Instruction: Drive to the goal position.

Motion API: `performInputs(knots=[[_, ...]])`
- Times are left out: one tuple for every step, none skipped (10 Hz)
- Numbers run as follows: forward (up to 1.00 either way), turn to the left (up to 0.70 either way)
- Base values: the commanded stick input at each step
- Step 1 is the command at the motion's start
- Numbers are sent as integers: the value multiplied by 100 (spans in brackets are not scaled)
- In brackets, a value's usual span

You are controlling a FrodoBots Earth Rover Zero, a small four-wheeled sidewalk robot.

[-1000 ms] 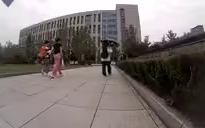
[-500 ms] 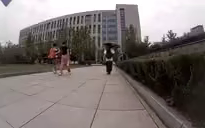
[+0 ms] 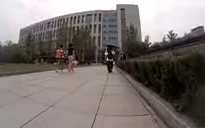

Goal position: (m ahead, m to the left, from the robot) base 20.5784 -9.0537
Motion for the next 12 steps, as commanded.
performInputs(knots=[[70, 0], [70, 0], [70, 0], [70, 0], [70, 0], [70, 0], [70, 0], [70, 0], [70, 0], [70, 0], [70, 0], [70, 0]])
